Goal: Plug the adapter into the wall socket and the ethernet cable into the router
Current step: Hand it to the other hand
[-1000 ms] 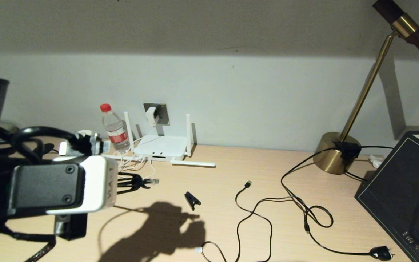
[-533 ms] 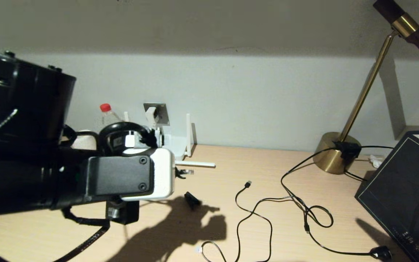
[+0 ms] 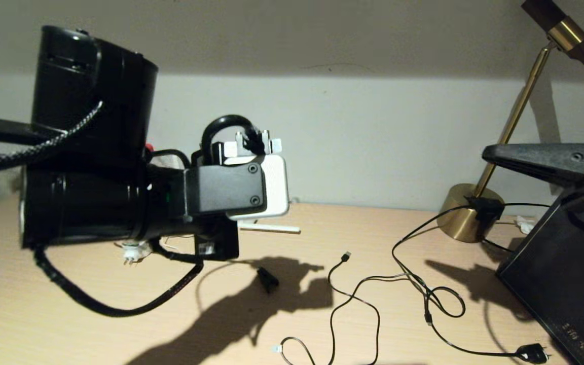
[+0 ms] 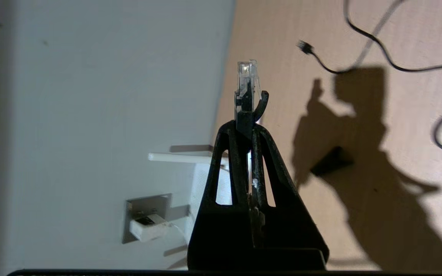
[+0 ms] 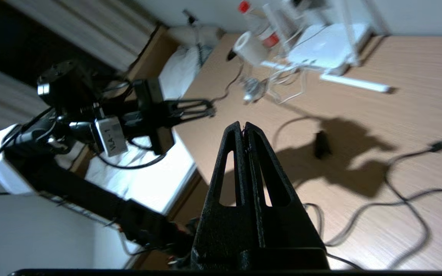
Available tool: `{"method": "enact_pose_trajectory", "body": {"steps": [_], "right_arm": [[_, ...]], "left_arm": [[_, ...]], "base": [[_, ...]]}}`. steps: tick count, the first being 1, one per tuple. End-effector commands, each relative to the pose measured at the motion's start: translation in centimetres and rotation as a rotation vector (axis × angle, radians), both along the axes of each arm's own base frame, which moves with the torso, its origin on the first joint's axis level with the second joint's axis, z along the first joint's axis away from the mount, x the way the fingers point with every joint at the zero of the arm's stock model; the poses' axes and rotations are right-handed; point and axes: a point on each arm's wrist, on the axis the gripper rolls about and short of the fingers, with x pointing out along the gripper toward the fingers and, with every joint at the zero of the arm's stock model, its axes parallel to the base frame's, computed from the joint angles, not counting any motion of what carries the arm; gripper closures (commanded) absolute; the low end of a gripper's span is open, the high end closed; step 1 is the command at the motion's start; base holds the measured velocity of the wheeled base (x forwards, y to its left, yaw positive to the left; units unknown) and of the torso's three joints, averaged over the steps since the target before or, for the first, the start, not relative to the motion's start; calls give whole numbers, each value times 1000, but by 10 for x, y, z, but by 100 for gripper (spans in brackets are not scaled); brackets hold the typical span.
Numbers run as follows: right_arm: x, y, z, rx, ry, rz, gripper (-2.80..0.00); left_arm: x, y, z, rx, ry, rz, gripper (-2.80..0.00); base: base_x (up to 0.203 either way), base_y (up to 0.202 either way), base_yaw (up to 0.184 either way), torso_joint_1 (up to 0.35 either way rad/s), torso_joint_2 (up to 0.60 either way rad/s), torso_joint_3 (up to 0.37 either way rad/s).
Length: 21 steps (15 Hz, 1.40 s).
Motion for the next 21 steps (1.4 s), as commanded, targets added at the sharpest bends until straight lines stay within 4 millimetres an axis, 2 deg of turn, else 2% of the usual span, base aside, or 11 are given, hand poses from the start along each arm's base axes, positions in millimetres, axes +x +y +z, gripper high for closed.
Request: {"method": "enact_pose_trajectory", "body": {"steps": [1,2,3,6,8,10,16,21], "right_arm": [[23,24,-6,-6,63,67,0],[25,29,-8,-11,74,52,0],[28,36,-10,-16,83,56,-280],[39,63,-4,-20,69,81,-280],[48,90,-6,-33,77,45,-280],[47,109,-10,-54,79,44,-280],[56,116,-6,-53,71,40,-280],[52,115,-7,-49,75,78,-280]], "left_arm": [[9,-9,10,-7,-35,-12,0],[8,-12,11,-8,-41,-25,0],[8,-13,11,-6,-40,-28,0],[10,-24,19,-24,-55,-50,0],[11,-26,22,-19,-49,-51,0],[12,-27,26,-21,-53,-51,0],[13,-28,27,-8,-32,-59,0],[11,-28,29,-27,-36,-94,0]], "base": [[0,0,0,0,0,0],[0,0,0,0,0,0],[0,0,0,0,0,0],[0,0,0,0,0,0],[0,0,0,0,0,0],[0,0,0,0,0,0],[0,0,0,0,0,0],[0,0,0,0,0,0]]}}
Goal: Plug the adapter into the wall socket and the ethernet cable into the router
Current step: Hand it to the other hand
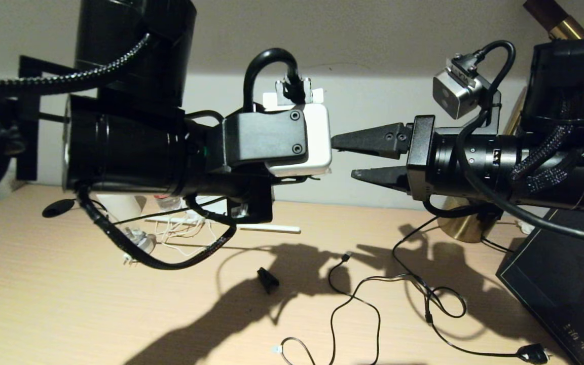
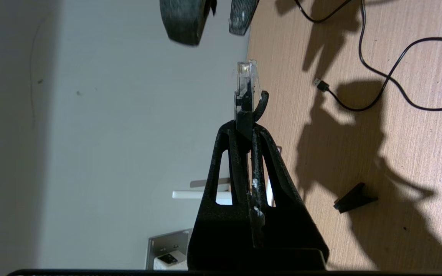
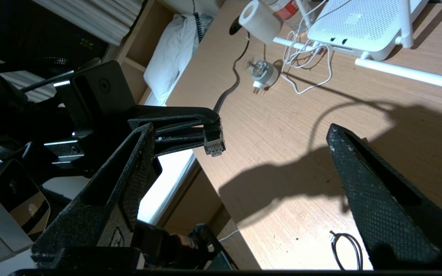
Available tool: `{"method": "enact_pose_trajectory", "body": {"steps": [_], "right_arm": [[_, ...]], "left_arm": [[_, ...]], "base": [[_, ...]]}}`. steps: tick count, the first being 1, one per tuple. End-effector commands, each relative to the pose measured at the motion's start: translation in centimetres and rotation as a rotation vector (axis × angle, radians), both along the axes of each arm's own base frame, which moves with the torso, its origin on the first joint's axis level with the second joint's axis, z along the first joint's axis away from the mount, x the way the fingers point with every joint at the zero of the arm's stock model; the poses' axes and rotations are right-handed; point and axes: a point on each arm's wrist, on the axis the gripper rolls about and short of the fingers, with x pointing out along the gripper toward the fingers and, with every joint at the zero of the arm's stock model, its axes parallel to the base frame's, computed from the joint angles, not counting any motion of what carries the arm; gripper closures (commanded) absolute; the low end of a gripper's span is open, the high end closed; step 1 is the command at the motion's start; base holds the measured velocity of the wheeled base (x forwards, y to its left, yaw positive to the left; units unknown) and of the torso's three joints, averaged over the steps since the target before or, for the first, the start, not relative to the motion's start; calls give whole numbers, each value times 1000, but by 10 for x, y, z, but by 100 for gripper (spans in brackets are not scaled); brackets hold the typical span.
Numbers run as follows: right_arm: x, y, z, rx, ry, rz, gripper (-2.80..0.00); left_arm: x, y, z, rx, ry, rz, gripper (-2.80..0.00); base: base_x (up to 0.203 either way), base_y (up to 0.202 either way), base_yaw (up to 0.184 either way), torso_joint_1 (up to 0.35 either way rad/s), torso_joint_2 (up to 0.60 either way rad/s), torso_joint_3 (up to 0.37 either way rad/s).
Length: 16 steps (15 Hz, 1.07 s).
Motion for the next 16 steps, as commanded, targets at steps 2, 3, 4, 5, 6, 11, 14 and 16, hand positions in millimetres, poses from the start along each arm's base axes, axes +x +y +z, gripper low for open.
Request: {"method": "enact_pose_trajectory", "body": {"steps": [2,3,4,5,6,11,14,16], "right_arm": [[-6,-3,1,10,3,48,-280],[-7,-3,1,12,5,69,-280],[-8,-3,0,13,7,85,-280],[-9,-3,-1,12,10,95,-280],[-9,-3,-1,12,11,98,-280],[-14,-6,-9,50,-52,102,-280],[-15,-5,-10,73,-82,117,-280],[-15,-6,-10,73,-81,116,-280]], "left_arm": [[-2,1,3,-8,-15,-8,0],[-4,0,4,-10,-17,-16,0],[-6,-2,5,-11,-19,-25,0],[-7,-3,5,-11,-19,-28,0],[-7,-3,4,-9,-19,-29,0],[-16,-11,3,-7,-13,-71,0],[-20,-16,2,-7,-13,-93,0],[-21,-15,3,-7,-13,-94,0]], "base": [[0,0,0,0,0,0],[0,0,0,0,0,0],[0,0,0,0,0,0],[0,0,0,0,0,0],[0,0,0,0,0,0],[0,0,0,0,0,0],[0,0,0,0,0,0],[0,0,0,0,0,0]]}}
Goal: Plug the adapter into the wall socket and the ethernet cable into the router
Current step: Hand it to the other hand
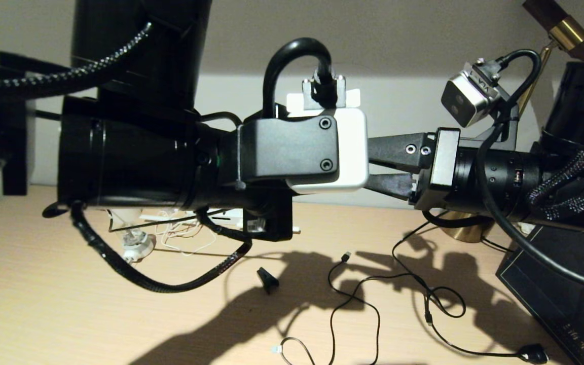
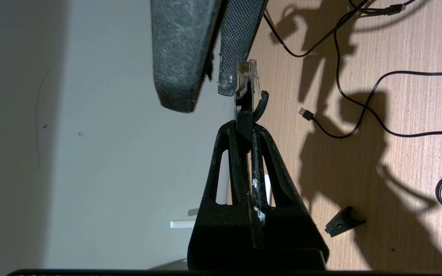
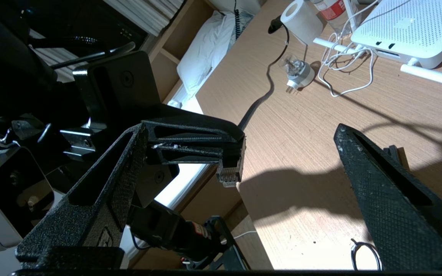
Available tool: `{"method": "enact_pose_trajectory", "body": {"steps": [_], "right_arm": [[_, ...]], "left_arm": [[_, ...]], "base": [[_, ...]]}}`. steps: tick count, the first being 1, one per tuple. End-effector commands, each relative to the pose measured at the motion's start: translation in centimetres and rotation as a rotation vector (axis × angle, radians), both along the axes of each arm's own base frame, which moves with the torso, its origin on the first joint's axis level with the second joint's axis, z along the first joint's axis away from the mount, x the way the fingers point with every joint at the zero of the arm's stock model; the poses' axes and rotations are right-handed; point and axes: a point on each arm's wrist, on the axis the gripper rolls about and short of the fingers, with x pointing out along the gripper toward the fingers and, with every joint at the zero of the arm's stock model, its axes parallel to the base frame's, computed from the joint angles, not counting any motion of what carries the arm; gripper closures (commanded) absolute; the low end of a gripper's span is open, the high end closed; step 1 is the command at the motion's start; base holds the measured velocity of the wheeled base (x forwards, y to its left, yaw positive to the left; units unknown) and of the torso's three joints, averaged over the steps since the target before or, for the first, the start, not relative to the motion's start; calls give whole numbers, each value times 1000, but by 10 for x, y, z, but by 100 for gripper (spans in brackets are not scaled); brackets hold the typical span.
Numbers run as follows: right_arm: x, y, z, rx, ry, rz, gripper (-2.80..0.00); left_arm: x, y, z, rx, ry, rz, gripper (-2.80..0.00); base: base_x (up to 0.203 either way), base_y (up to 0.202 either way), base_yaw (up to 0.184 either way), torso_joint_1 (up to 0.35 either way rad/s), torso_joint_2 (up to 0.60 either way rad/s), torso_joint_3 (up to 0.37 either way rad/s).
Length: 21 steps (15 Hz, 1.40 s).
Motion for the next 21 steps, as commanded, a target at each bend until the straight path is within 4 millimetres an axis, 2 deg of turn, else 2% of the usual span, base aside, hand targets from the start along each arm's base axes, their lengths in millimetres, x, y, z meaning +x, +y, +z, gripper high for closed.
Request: {"method": "enact_pose_trajectory", "body": {"steps": [1,8,9,21], "right_arm": [[-1,0,0,3,-1,4,-280],[-4,3,-4,-9,10,19,-280],[-4,3,-5,-9,12,22,0],[-7,3,-13,-24,37,50,0]], "left_arm": [[-1,0,1,3,-6,-4,0],[-3,3,2,-2,-9,-4,0],[-3,3,2,-1,-7,-4,0],[-3,2,-2,-7,-5,-4,0]], "base": [[0,0,0,0,0,0],[0,0,0,0,0,0],[0,0,0,0,0,0],[0,0,0,0,0,0]]}}
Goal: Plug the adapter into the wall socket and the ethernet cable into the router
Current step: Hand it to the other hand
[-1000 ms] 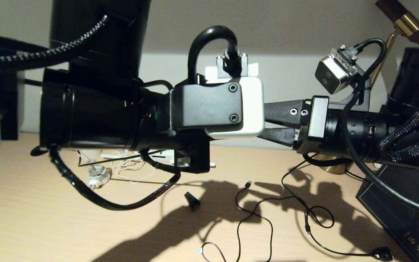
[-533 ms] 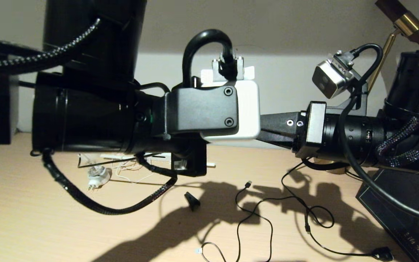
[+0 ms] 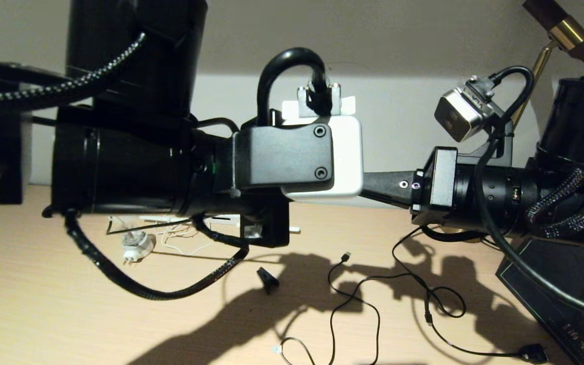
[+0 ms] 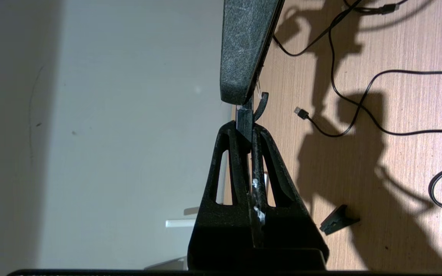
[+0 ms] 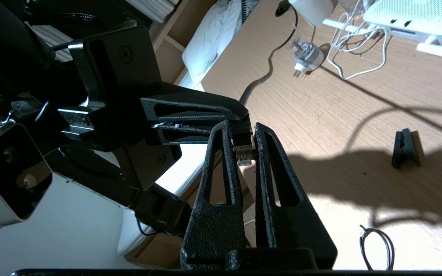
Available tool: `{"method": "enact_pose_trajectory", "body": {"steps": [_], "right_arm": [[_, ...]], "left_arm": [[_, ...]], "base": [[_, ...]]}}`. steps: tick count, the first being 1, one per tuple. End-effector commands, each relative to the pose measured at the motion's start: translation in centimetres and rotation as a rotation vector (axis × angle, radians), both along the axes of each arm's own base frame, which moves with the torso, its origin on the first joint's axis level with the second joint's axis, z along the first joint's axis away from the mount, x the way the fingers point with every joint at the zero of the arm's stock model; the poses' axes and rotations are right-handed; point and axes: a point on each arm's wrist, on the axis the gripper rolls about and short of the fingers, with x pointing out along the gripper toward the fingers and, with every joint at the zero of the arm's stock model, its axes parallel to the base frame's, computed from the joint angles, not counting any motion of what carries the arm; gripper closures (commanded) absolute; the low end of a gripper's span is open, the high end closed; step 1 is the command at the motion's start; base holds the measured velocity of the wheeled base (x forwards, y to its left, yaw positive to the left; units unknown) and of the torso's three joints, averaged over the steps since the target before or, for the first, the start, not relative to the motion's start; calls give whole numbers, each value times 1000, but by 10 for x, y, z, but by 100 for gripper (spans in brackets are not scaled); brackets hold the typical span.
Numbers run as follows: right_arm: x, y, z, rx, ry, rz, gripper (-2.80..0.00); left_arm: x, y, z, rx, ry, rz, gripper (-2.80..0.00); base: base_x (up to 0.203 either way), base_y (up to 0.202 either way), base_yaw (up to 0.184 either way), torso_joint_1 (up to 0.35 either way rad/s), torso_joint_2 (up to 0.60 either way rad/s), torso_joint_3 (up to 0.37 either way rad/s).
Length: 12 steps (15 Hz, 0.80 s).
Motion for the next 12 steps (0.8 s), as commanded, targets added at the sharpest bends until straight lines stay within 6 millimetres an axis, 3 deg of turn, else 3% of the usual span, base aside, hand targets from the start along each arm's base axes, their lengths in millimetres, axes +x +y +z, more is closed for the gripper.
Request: {"method": "enact_pose_trajectory", "body": {"steps": [1,5,6,10,12], "right_arm": [[-1,0,-1,0,7,6,0],[-1,0,0,3,9,6,0],[-3,-1,2,7,4,6,0],[-3,-6,4,21,20,-13,0],[3,-21,11,89,122,-75,0]], "left_arm": [[1,-1,0,-1,-9,-2,0],[1,-1,3,-26,-27,-2,0],[0,-1,2,-24,-25,-3,-280],[-4,5,2,-42,-37,0,-280],[-10,21,1,-64,-50,10,-280]], "base": [[0,0,0,0,0,0],[0,0,0,0,0,0],[0,0,0,0,0,0],[0,0,0,0,0,0],[0,0,0,0,0,0]]}}
